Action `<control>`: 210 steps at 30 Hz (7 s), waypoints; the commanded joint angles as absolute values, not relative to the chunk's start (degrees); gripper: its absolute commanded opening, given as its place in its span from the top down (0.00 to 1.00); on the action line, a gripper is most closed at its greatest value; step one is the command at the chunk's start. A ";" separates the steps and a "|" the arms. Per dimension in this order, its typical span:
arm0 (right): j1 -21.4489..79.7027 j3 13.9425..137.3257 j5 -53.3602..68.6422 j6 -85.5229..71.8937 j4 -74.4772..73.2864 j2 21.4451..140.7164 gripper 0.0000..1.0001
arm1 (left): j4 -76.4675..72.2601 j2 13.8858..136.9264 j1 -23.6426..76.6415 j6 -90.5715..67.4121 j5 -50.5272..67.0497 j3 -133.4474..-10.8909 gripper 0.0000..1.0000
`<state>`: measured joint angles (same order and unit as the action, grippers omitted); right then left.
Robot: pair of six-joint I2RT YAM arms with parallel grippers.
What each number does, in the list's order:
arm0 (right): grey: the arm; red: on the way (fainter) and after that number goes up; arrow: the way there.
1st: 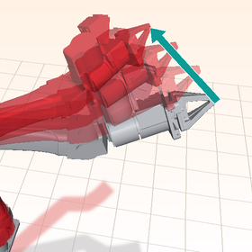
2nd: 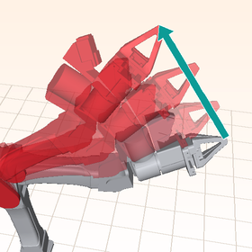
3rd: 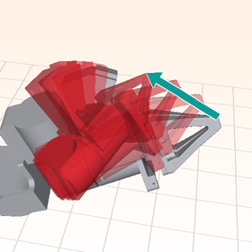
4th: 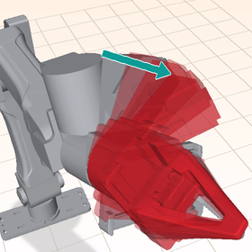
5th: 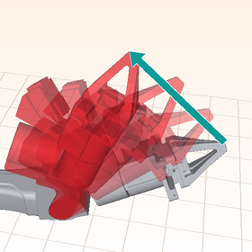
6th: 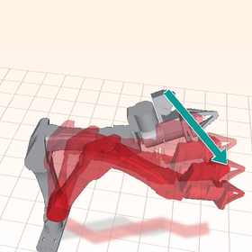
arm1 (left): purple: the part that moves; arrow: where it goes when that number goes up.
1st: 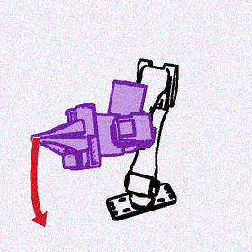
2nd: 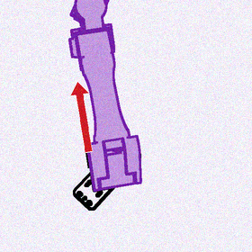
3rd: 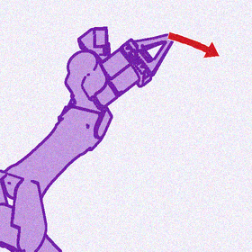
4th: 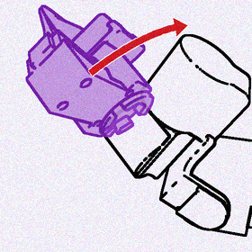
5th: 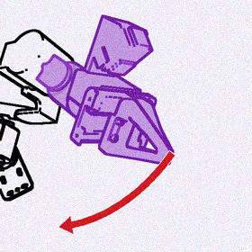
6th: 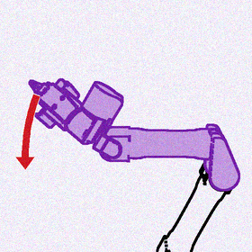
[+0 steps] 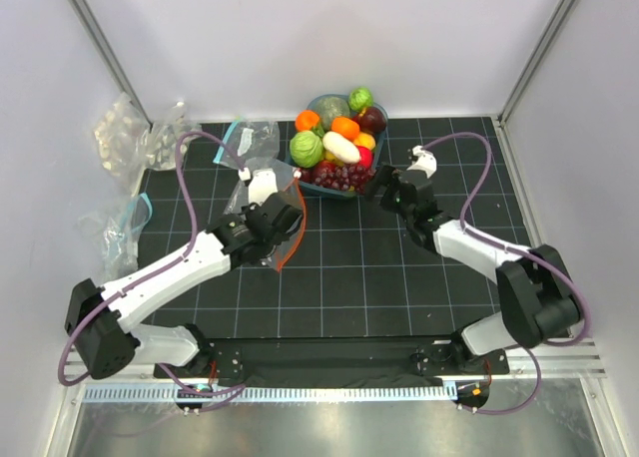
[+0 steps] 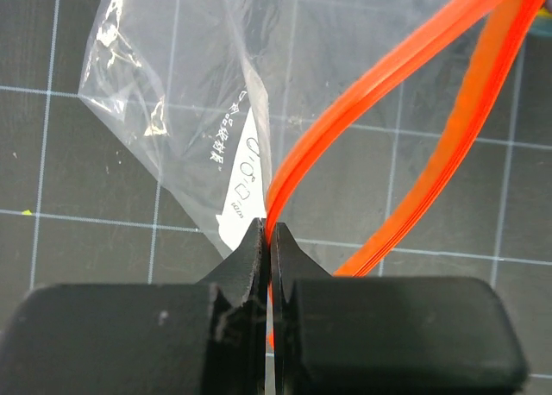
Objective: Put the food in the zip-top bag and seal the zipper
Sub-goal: Pick up the fake fruit from the bin, then place the fake fruit in the zipper food storage bag, then adjust the zipper food storage bag at the center of the board.
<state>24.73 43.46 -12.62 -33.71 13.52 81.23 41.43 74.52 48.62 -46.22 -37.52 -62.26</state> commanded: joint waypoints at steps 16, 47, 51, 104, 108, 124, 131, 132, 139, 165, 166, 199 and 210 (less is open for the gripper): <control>22.76 47.54 -2.47 -35.86 29.36 92.79 0.03 | 36.21 71.37 48.52 -48.25 -38.85 -60.64 1.00; 23.46 51.59 6.85 -27.25 33.22 89.05 0.78 | 34.72 76.81 48.52 -42.80 -34.02 -62.49 1.00; 23.99 50.36 7.29 -27.25 33.92 85.52 0.80 | 34.72 77.08 48.60 -42.45 -33.84 -62.58 1.00; 28.83 40.61 21.35 -29.70 28.83 46.14 0.91 | 37.45 87.19 48.52 -45.00 4.65 -85.08 1.00; 28.92 40.87 22.41 -30.06 29.53 46.67 0.91 | 37.00 88.06 48.51 -45.44 5.97 -85.96 1.00; 28.92 38.06 20.57 -33.22 35.15 52.91 0.92 | 32.35 83.16 48.34 -45.44 7.91 -82.36 1.00; 28.92 37.88 20.65 -34.36 36.30 55.02 0.92 | 30.15 77.80 45.36 -46.49 6.86 -76.91 1.00; 29.00 38.05 20.83 -34.54 36.39 55.28 0.92 | 29.89 77.17 44.83 -46.49 6.68 -76.21 1.00; 31.02 39.02 22.06 -34.28 37.88 60.64 0.92 | 28.39 72.16 44.47 -46.58 4.22 -72.60 1.00; 39.29 46.74 2.40 -22.94 17.16 58.98 0.27 | 28.30 70.22 44.30 -45.97 -1.56 -69.17 1.00; 39.20 47.63 0.29 -22.42 12.35 58.89 0.27 | 28.30 70.14 44.30 -45.88 -2.19 -69.08 1.00; 42.88 58.00 9.32 -15.30 3.26 70.66 0.21 | 31.20 66.89 37.09 -49.57 -19.42 -64.34 1.00; 51.68 63.10 -4.74 -7.30 -4.30 75.67 0.20 | 30.06 66.36 37.00 -49.22 -18.28 -63.72 0.99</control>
